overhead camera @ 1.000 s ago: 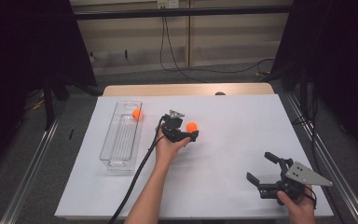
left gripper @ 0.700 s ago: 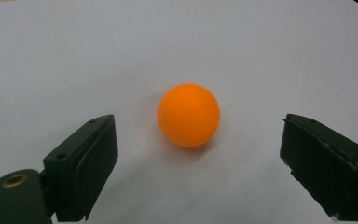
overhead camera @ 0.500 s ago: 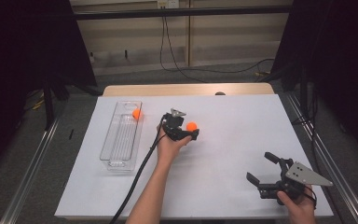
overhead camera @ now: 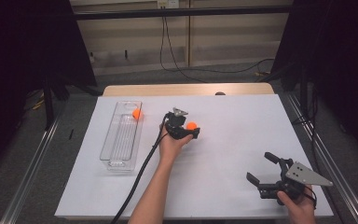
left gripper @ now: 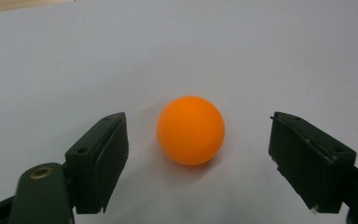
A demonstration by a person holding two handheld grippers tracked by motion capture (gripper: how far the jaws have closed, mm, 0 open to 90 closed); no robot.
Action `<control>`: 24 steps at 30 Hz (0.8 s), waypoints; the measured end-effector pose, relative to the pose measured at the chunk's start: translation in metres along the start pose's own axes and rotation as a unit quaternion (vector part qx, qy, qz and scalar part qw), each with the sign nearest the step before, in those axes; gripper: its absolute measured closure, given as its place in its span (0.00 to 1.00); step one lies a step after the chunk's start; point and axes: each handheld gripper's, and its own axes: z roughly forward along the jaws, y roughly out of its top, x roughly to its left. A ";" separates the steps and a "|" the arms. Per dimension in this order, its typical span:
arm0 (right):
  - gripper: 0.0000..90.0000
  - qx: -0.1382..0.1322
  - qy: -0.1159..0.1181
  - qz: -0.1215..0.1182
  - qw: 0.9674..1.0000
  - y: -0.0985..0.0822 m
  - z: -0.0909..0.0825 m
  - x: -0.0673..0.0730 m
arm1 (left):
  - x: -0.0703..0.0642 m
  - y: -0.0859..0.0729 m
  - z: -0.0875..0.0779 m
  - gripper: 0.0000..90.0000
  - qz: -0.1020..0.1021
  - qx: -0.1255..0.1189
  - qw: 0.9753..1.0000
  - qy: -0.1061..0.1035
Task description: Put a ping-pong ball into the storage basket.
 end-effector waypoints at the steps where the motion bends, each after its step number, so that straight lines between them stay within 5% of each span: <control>1: 0.02 0.000 0.000 0.000 1.000 0.000 0.000 0.000 | 0.000 0.000 0.001 0.23 0.001 -0.001 1.000 -0.002; 24: 0.03 0.001 0.001 0.002 1.000 0.000 0.000 0.000 | 0.003 -0.002 0.021 0.49 0.001 0.014 1.000 0.005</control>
